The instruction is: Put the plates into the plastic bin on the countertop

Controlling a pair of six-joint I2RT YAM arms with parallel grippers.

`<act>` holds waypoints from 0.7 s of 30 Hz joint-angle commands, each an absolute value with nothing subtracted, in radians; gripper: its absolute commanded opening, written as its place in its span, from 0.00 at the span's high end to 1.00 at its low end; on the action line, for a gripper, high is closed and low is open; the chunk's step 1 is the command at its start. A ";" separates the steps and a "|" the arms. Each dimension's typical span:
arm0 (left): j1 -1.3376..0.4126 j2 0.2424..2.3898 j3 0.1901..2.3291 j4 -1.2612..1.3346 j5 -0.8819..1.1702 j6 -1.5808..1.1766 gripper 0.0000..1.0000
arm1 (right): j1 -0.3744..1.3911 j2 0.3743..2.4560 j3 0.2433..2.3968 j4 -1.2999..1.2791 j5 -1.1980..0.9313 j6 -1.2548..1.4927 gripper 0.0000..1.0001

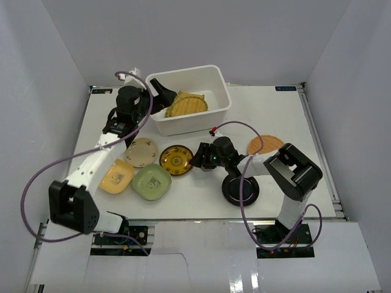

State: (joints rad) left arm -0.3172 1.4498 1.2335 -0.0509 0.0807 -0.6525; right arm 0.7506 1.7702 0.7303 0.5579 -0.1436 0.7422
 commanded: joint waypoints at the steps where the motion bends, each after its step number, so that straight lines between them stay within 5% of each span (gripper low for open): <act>1: -0.340 1.245 1.082 -0.041 0.149 -0.678 0.02 | 0.764 1.816 0.799 0.624 -0.091 0.787 0.44; 5: -0.382 1.081 0.885 -0.069 0.213 -0.698 0.02 | 0.764 1.880 0.831 0.626 -0.068 0.810 0.50; 12: -0.481 0.873 0.672 -0.206 0.290 -0.709 0.02 | 0.764 1.807 0.749 0.653 0.049 0.812 0.91; 21: -0.613 0.819 0.600 -0.204 0.321 -0.738 0.18 | 0.707 1.226 0.660 0.331 0.216 0.559 0.92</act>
